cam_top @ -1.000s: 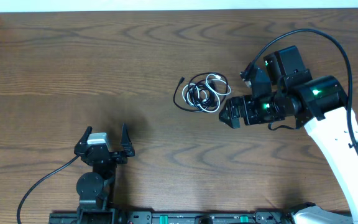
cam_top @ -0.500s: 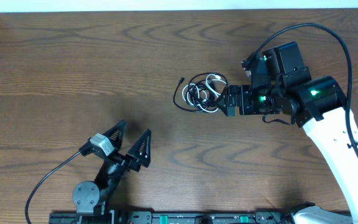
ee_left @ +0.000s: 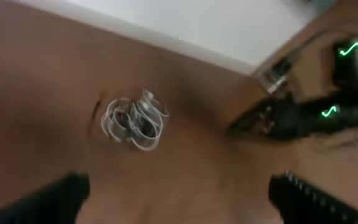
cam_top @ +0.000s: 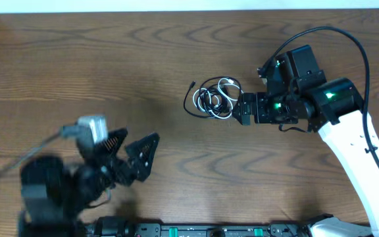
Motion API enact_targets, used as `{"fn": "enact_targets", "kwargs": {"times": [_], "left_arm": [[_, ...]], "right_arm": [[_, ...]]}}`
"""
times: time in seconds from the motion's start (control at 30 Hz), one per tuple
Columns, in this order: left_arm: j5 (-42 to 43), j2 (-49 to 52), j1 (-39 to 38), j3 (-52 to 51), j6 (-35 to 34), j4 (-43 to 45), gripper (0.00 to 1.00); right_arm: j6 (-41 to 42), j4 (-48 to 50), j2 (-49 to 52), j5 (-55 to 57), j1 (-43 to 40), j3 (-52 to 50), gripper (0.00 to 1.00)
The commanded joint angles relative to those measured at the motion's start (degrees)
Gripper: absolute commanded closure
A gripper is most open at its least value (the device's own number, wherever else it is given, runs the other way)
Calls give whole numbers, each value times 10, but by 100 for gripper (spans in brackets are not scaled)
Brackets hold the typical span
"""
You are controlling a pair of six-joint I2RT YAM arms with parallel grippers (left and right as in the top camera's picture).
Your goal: Untangle cables
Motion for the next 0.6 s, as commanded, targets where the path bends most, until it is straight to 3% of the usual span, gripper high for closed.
{"fn": "enact_targets", "kwargs": {"times": [0.0,0.1,0.3,0.57], "left_arm": [[-3,175,1,155,137,-169,2],[5,286,1,211,128,-226,2],[43,418,1,212,12,-213,2],[44,617,-54,209,-22,-171,2]], "right_arm": [[8,1,4,48,-11,7,1],[13,2,10,71,-30,7,1],[5,17,18,72,-54,7,1],[7,80,56,73,-45,-6,1]]}}
